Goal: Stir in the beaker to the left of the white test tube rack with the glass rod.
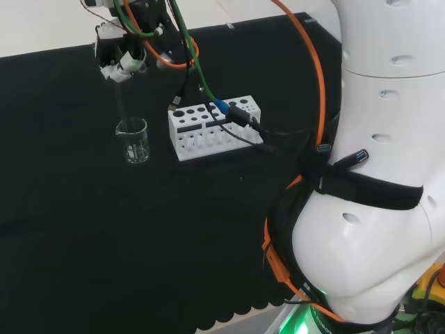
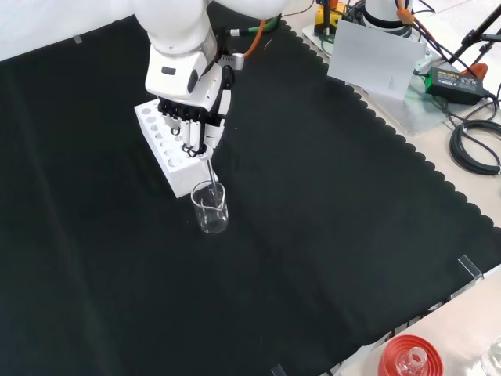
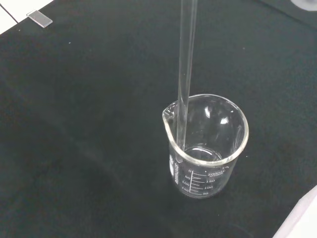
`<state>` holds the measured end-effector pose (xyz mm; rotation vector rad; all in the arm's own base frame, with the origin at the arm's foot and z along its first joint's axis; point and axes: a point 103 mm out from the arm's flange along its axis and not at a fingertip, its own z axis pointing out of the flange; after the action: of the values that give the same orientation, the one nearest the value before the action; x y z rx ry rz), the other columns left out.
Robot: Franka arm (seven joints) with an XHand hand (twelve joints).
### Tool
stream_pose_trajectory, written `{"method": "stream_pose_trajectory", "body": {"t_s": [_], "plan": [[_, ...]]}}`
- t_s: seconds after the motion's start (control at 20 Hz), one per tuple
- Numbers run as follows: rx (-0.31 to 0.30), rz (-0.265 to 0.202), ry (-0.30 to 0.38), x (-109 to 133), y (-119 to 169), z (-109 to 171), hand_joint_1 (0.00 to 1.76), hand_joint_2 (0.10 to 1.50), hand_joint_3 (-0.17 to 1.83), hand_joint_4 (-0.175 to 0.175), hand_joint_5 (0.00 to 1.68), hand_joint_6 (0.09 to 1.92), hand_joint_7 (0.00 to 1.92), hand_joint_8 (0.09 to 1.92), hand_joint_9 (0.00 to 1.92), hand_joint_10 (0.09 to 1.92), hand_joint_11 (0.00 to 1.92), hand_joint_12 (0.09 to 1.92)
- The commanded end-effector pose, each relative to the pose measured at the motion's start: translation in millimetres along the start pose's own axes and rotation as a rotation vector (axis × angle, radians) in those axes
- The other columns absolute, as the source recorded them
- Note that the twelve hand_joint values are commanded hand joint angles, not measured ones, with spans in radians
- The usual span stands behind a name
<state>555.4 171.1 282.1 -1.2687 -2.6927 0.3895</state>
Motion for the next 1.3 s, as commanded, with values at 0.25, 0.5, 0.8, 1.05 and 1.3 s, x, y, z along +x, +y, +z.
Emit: {"method": "stream_pose_trajectory", "body": {"t_s": [0.25, 0.5, 0.8, 1.05, 1.3], "plan": [[-0.031, 0.040, -0.011, -31.7, -5.3, 1.0, 1.29, 1.13, -0.17, -0.175, 1.10, 0.83, 1.14, 0.84, 1.67, 0.56, 1.58, 0.72], [-0.021, 0.050, -0.025, -33.8, -18.1, -3.8, 1.29, 1.13, -0.17, -0.175, 1.10, 0.83, 1.14, 0.84, 1.67, 0.56, 1.58, 0.72], [-0.001, 0.072, -0.031, -32.4, -25.4, 6.9, 1.29, 1.13, -0.17, -0.175, 1.10, 0.82, 1.14, 0.84, 1.67, 0.56, 1.58, 0.72], [-0.034, 0.066, -0.013, -20.7, -33.0, 0.5, 1.29, 1.13, -0.17, -0.175, 1.10, 0.82, 1.14, 0.84, 1.67, 0.56, 1.58, 0.72], [-0.058, 0.009, -0.011, -1.1, -26.6, 10.6, 1.29, 1.13, -0.17, -0.175, 1.10, 0.82, 1.14, 0.84, 1.67, 0.56, 1.58, 0.72]]}}
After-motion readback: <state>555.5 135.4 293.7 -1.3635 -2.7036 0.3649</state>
